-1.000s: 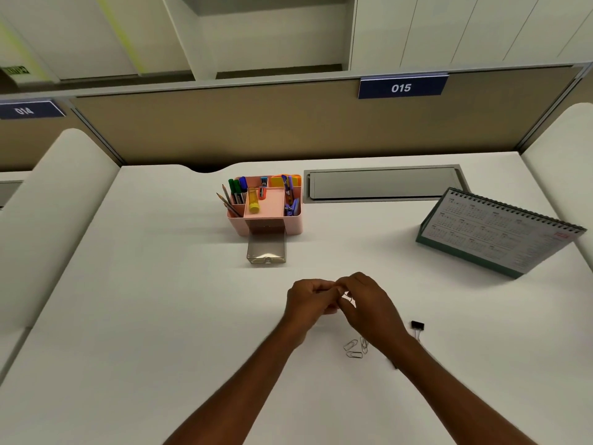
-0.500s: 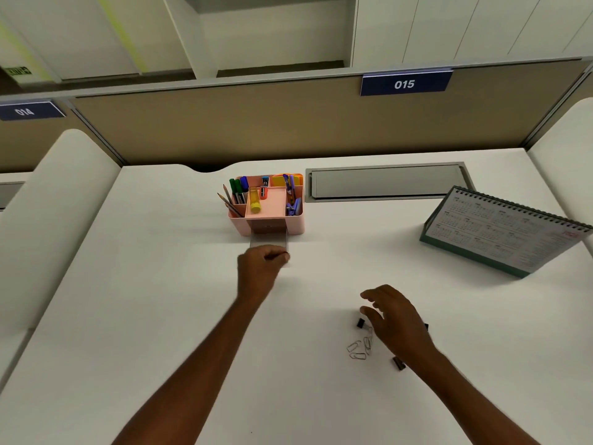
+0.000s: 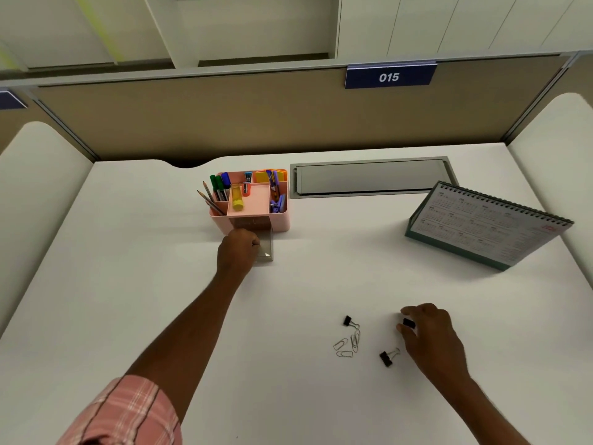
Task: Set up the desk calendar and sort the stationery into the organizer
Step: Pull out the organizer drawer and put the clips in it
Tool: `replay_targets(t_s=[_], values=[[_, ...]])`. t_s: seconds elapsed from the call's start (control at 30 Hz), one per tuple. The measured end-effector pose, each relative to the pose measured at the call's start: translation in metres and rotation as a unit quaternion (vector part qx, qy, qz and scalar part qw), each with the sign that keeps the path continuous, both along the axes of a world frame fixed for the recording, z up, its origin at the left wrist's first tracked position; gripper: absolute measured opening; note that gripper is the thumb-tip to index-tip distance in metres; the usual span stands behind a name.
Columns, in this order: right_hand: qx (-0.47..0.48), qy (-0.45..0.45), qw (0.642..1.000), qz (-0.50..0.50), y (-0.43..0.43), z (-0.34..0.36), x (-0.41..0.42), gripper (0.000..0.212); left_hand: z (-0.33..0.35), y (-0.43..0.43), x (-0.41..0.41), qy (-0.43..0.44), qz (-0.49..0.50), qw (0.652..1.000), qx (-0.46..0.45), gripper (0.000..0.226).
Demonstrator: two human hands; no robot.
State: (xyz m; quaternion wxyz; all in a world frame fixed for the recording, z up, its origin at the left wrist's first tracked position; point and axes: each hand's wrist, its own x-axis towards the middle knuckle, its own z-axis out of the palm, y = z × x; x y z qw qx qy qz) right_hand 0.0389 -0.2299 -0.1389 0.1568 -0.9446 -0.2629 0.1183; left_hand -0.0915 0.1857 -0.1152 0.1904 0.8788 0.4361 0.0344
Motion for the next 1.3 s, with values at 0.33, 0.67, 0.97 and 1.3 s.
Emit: replay_targets(t_s=[0.33,0.67,0.97,1.3], values=[[0.005,0.025,1.0,-0.018,-0.003,-0.002,-0.003,0.017,-0.009,0.0,0.002,-0.002,-0.018,1.0,0.021,0.014],[0.001,-0.001,1.0,0.015,-0.005,-0.011,-0.003,0.017,0.007,-0.041,0.005,-0.14,-0.004,0.988,0.06,0.014],[0.065,0.047,0.996,0.04,0.017,-0.004,-0.006,0.026,-0.001,-0.156,0.001,-0.229,-0.005,0.944,-0.236,0.006],[0.249,0.114,0.96,0.056,0.075,0.029,-0.033,0.03,0.023,-0.222,-0.004,-0.275,0.104,0.774,-0.56,0.019]])
